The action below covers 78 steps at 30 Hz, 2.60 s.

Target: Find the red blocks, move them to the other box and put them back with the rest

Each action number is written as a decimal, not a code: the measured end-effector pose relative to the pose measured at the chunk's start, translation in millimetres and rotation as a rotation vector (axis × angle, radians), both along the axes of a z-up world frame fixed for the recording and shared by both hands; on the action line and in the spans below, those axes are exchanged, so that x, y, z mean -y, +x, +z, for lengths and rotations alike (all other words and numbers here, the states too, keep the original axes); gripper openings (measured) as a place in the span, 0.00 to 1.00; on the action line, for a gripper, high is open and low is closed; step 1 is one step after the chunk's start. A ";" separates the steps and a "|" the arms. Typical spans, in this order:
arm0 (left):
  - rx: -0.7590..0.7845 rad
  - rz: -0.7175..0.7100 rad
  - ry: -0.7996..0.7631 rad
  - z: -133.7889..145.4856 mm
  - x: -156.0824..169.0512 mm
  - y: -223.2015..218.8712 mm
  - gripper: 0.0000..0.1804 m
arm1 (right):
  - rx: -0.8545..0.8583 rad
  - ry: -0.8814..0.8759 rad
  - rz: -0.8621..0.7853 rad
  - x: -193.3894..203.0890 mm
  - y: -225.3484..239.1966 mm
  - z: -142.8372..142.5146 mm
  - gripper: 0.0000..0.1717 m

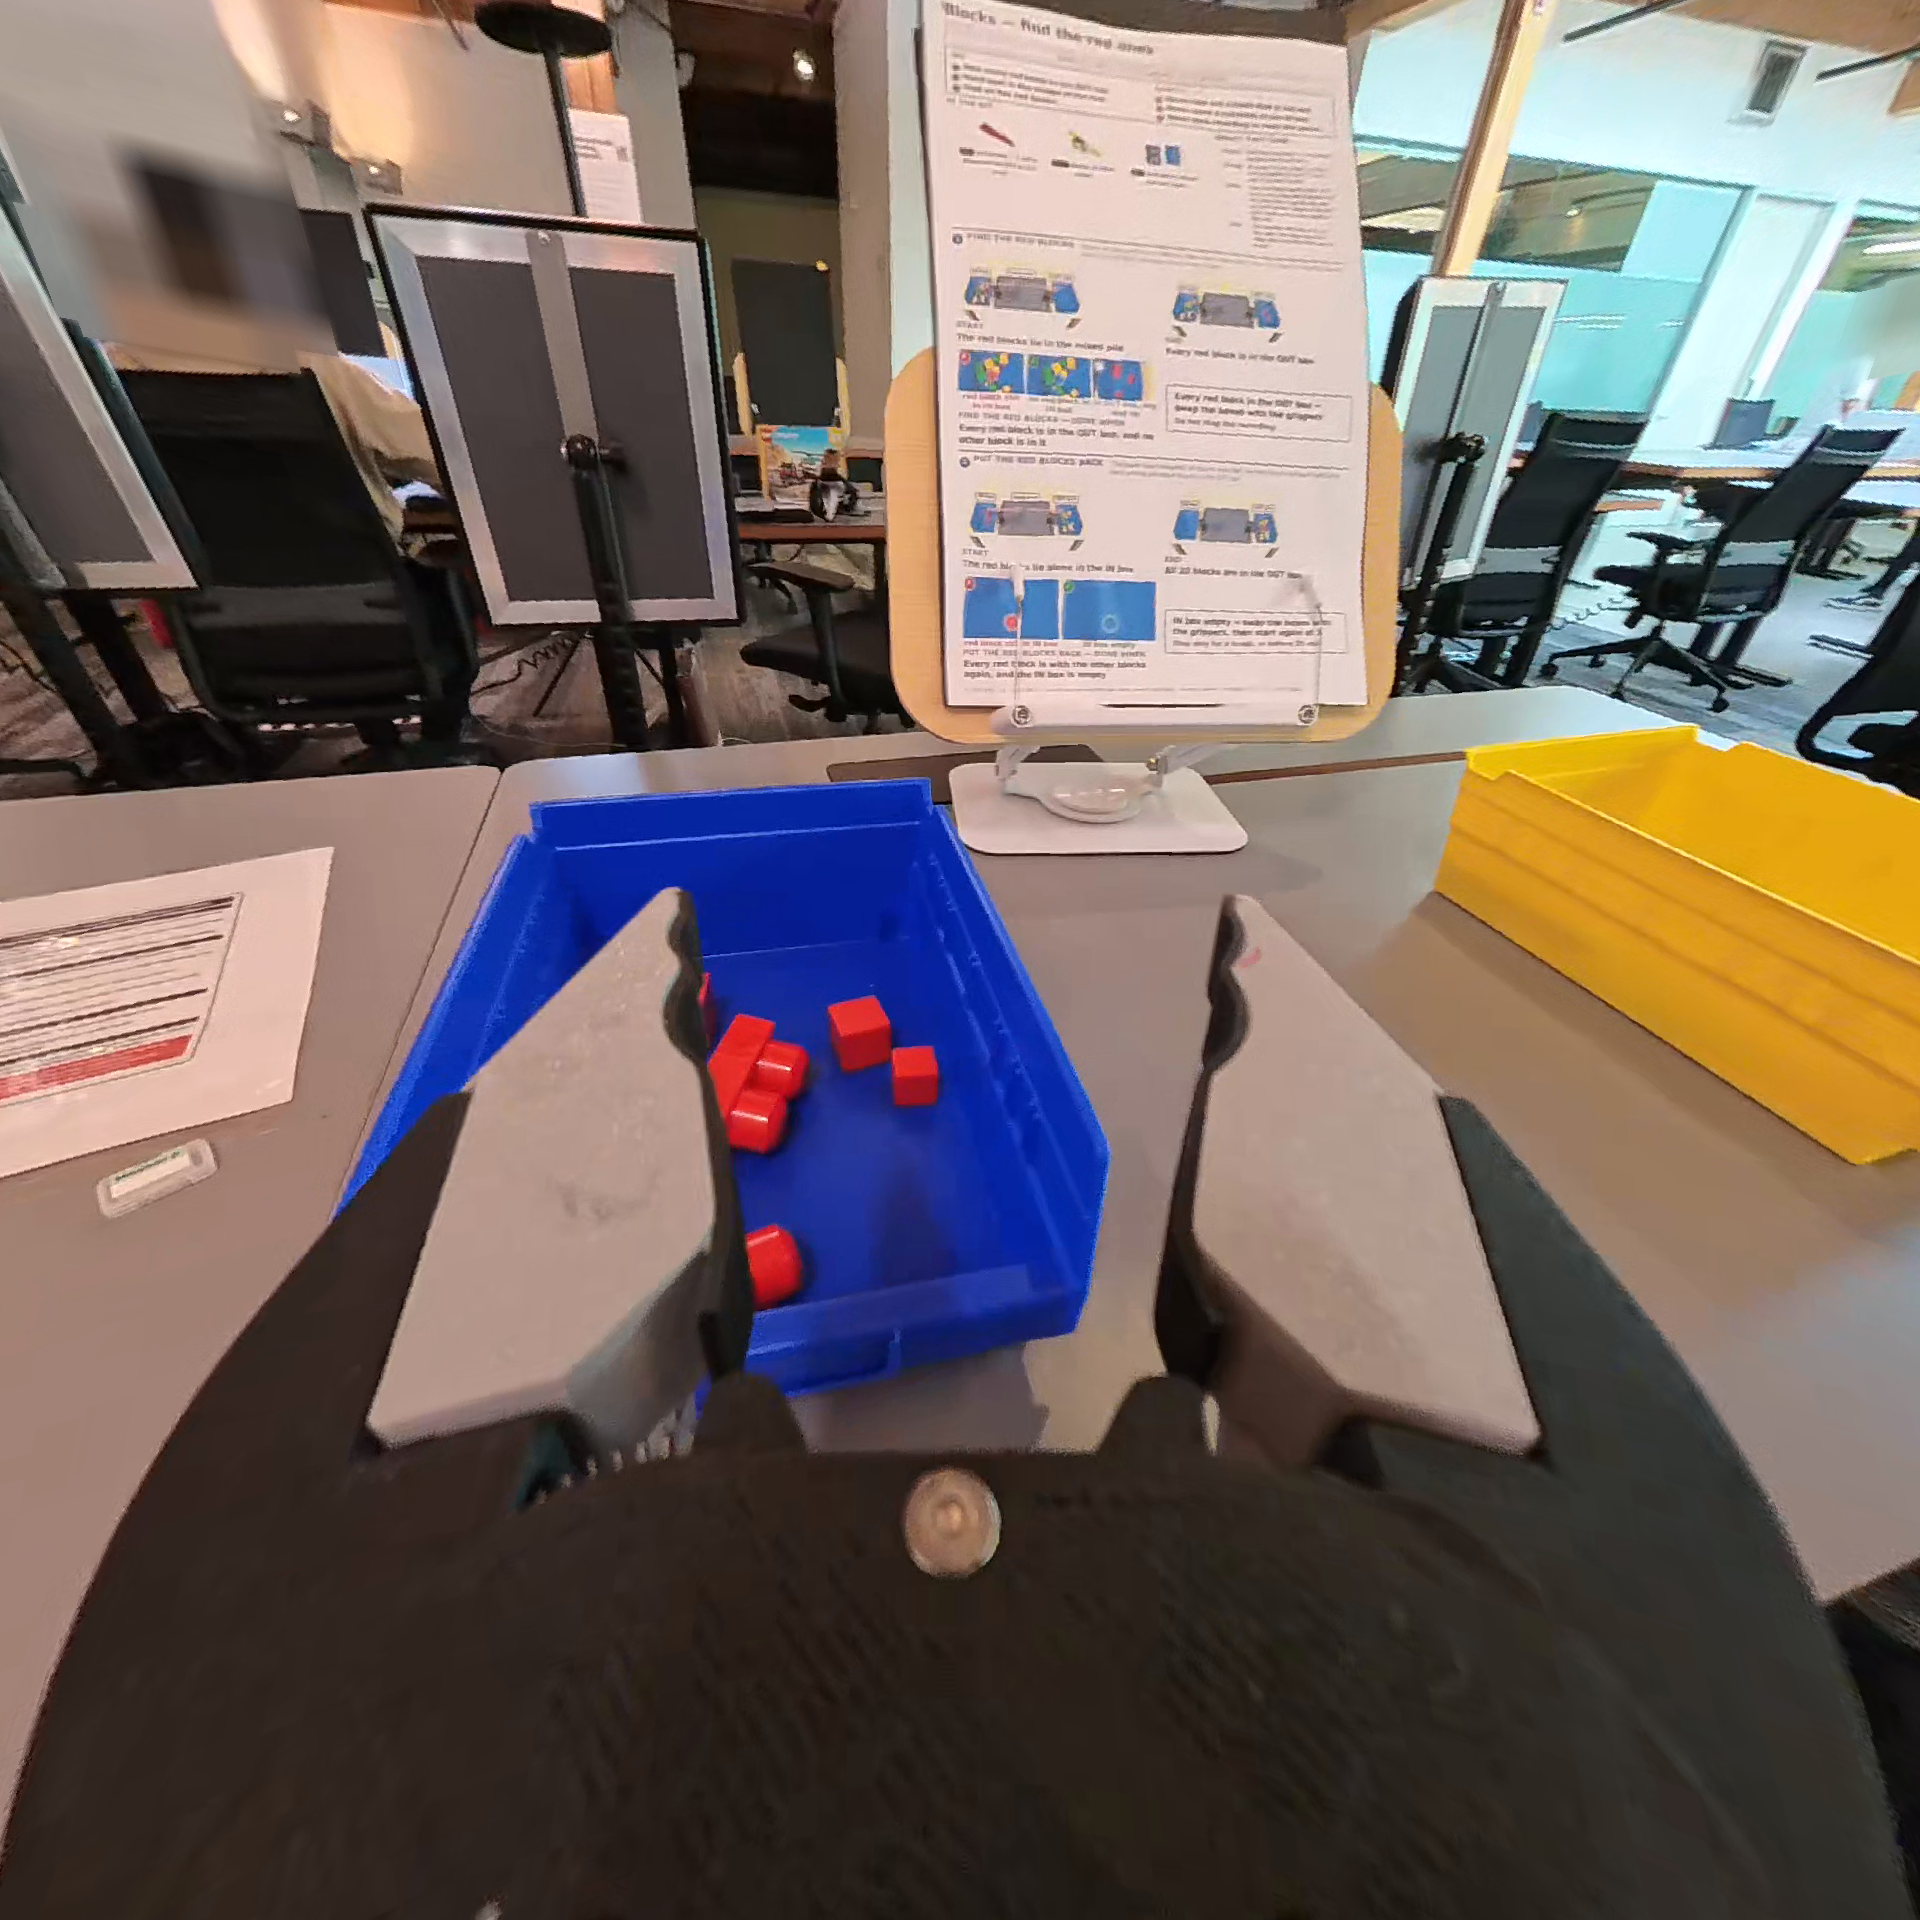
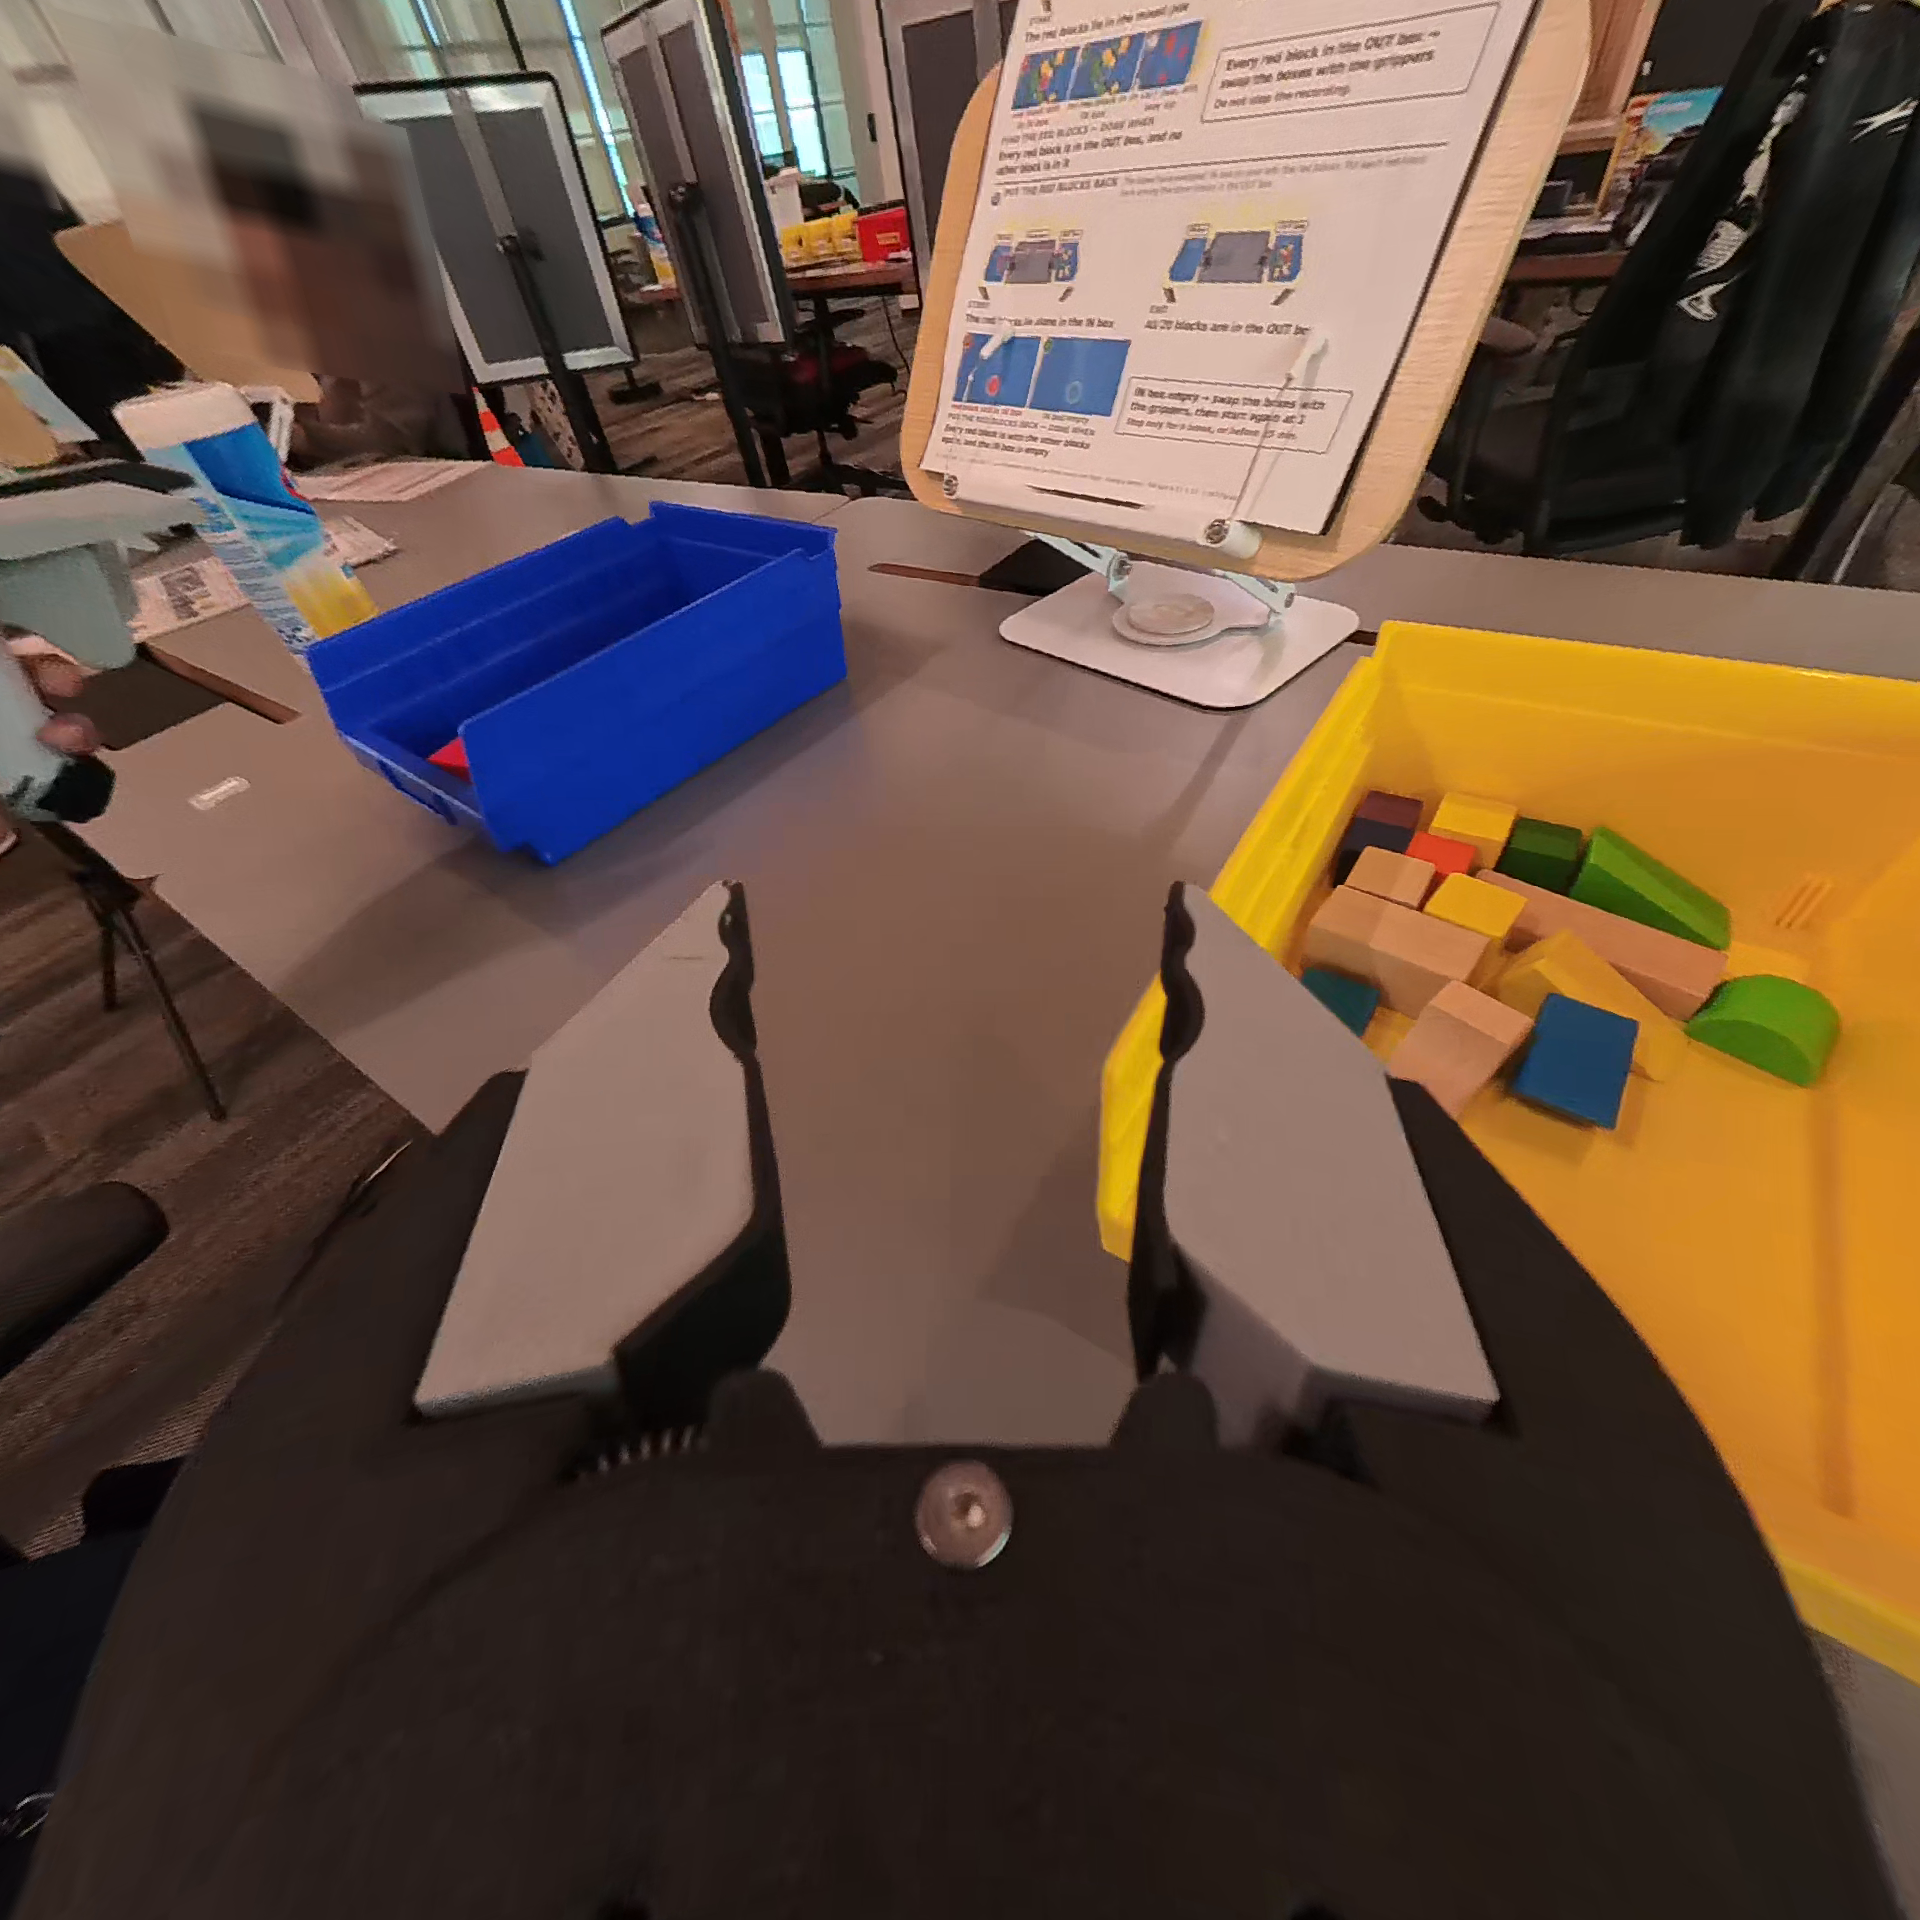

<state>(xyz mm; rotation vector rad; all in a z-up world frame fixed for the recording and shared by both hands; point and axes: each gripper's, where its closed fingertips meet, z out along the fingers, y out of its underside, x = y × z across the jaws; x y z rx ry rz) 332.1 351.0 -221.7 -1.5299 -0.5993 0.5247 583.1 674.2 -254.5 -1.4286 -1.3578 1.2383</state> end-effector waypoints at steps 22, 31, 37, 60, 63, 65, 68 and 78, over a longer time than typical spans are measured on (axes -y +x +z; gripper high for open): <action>0.045 -0.508 0.012 5.5 -45.7 83.3 0.33 | -0.045 0.059 0.003 14.1 6.9 14.5 0.47; -0.015 -0.419 -0.051 -1.7 -51.3 77.1 0.36 | -0.014 0.102 -0.001 16.8 4.3 7.7 0.46; 0.012 -0.483 -0.043 -5.5 -59.4 84.6 0.35 | -0.006 0.117 -0.010 15.3 2.9 4.8 0.44; 0.261 -0.039 -0.329 -89.1 23.5 -28.3 0.36 | 0.006 0.130 -0.024 9.8 6.1 2.6 0.44; 0.308 -0.025 -0.389 -103.1 33.3 -39.4 0.37 | 0.014 0.127 -0.025 10.5 4.8 -0.4 0.44; 0.344 -0.042 -0.372 -106.5 31.9 -46.8 0.35 | 0.026 0.120 -0.021 11.8 3.1 -4.8 0.44; 0.416 -0.084 -0.475 -126.2 28.2 -55.0 0.35 | 0.050 0.126 -0.020 13.1 -0.3 -11.3 0.44; 0.621 -0.237 -0.779 -140.7 14.7 -68.9 0.29 | 0.054 0.143 -0.017 16.7 -0.7 -10.0 0.43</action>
